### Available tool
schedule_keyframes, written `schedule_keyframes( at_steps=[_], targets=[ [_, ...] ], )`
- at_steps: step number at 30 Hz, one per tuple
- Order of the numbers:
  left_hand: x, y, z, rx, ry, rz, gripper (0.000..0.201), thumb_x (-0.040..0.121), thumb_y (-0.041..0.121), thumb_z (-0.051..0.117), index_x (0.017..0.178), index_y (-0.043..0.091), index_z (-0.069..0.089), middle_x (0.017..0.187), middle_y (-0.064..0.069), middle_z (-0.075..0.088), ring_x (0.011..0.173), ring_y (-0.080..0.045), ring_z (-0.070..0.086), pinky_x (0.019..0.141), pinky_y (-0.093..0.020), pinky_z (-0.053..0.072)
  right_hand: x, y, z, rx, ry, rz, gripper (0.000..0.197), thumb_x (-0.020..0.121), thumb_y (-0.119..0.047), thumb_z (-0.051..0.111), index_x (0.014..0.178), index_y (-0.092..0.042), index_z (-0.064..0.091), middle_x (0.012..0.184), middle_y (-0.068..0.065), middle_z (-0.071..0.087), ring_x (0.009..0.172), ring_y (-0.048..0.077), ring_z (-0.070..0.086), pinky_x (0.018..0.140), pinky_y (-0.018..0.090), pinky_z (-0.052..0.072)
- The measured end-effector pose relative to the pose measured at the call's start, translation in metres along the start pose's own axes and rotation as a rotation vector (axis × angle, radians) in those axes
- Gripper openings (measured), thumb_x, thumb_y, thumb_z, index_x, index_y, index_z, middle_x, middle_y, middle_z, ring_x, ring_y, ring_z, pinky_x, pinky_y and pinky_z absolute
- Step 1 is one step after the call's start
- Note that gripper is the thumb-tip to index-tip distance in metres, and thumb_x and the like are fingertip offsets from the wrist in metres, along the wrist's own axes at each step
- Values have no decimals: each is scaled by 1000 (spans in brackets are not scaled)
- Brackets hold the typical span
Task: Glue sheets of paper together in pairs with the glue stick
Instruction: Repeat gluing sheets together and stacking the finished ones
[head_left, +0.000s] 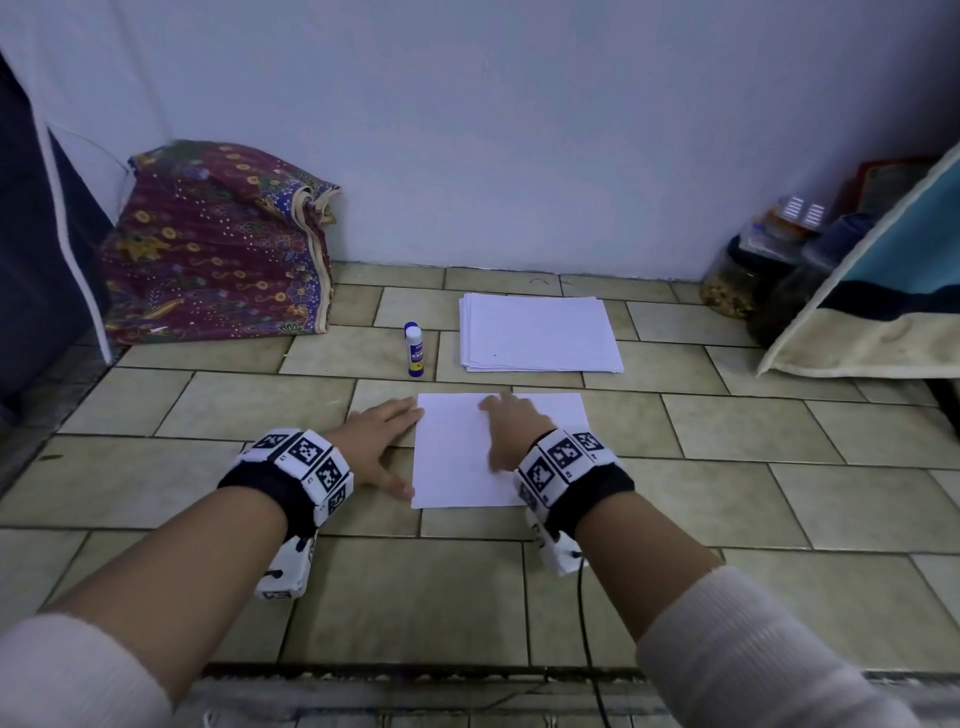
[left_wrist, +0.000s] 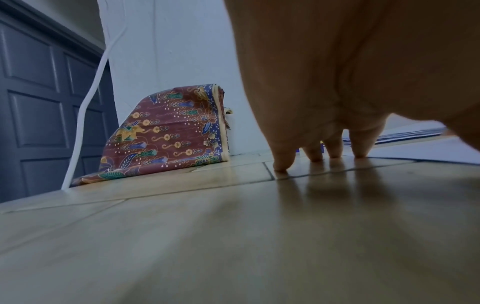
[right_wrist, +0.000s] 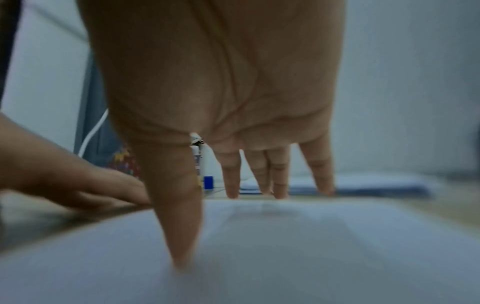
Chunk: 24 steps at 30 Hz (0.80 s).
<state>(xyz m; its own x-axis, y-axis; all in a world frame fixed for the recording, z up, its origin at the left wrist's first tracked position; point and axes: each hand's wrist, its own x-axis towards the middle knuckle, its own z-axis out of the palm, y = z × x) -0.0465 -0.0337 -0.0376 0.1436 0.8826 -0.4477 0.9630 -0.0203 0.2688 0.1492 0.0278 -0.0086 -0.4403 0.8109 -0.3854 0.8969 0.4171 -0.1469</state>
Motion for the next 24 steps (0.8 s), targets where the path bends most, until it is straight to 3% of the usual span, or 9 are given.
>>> schedule_keyframes(
  at_steps=[2, 5, 7, 12, 18, 24],
  targets=[
    [0, 0, -2, -21, 6, -2, 114, 75, 45, 78, 154, 19, -1, 161, 1, -8, 148, -16, -2, 119, -30, 8, 3, -16, 9, 140, -33, -52, 87, 79, -38, 73, 147, -13, 24, 150, 8, 27, 137, 26, 29, 109, 49, 32],
    [-1, 3, -3, -42, 13, -19, 114, 73, 44, 79, 154, 21, 1, 161, 3, -7, 148, -15, 0, 119, -32, 10, 5, -30, 21, 106, -108, -17, 110, 72, -57, 72, 150, -11, 10, 159, 9, 2, 146, 25, 5, 112, 56, 22],
    [-1, 7, -2, -34, 29, -41, 116, 72, 45, 80, 154, 21, 2, 161, 3, -6, 147, -16, 2, 120, -38, 11, 6, -32, 23, 82, -122, 7, 117, 69, -57, 75, 150, -11, 4, 159, 8, -6, 147, 24, -3, 112, 60, 18],
    [0, 10, 4, 5, 49, -62, 122, 65, 54, 80, 153, 20, 3, 160, 3, -3, 147, -17, 2, 118, -49, 12, 5, -30, 21, 72, -125, -2, 122, 66, -58, 76, 150, -11, 2, 159, 8, -8, 147, 25, -5, 112, 61, 17],
    [1, 9, 3, 44, 47, -64, 127, 61, 59, 80, 153, 18, 2, 160, 1, 0, 146, -19, 6, 118, -49, 15, 1, -31, 22, 69, -109, 2, 125, 62, -59, 78, 150, -12, 3, 159, 8, -8, 147, 25, -5, 113, 60, 16],
    [-2, 21, -2, 138, 5, -81, 124, 68, 52, 79, 153, 17, -4, 160, 4, -15, 147, -19, 0, 117, -50, 18, -1, -29, 23, 49, -101, -15, 125, 63, -62, 76, 151, -14, 1, 159, 7, -8, 147, 23, -4, 114, 57, 17]
  ],
)
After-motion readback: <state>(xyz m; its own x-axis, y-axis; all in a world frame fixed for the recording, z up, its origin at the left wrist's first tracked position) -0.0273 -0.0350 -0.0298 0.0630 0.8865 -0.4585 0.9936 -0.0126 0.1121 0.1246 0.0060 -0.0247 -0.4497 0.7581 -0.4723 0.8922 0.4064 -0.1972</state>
